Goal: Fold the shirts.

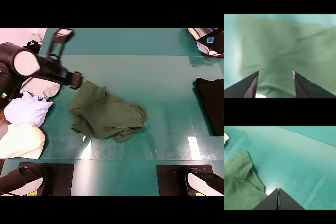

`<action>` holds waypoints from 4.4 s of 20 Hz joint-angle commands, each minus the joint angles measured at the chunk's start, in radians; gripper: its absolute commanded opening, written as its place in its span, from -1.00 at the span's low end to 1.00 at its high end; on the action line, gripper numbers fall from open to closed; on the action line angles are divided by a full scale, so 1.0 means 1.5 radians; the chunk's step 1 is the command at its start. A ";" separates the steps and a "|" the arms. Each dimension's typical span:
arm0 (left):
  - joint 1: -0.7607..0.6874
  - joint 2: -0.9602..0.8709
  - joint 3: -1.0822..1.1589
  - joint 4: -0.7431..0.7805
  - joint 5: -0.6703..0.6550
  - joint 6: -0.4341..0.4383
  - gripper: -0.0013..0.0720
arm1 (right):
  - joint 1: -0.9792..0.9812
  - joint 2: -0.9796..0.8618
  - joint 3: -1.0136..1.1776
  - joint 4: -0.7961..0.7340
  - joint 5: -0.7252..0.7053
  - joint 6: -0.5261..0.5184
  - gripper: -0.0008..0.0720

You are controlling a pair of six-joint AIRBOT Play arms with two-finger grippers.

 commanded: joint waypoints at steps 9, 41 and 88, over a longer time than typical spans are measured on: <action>0.264 -0.086 -0.276 -0.227 0.079 0.086 0.45 | 0.001 0.000 -0.009 0.000 0.005 0.001 -0.92; 0.262 -0.136 -0.124 -0.360 0.085 0.166 -0.90 | 0.151 -0.263 -0.508 0.047 -0.205 0.018 -0.26; 0.283 -0.265 0.052 -0.354 0.154 0.182 0.70 | 0.043 -0.449 0.108 -0.154 -0.109 0.059 0.47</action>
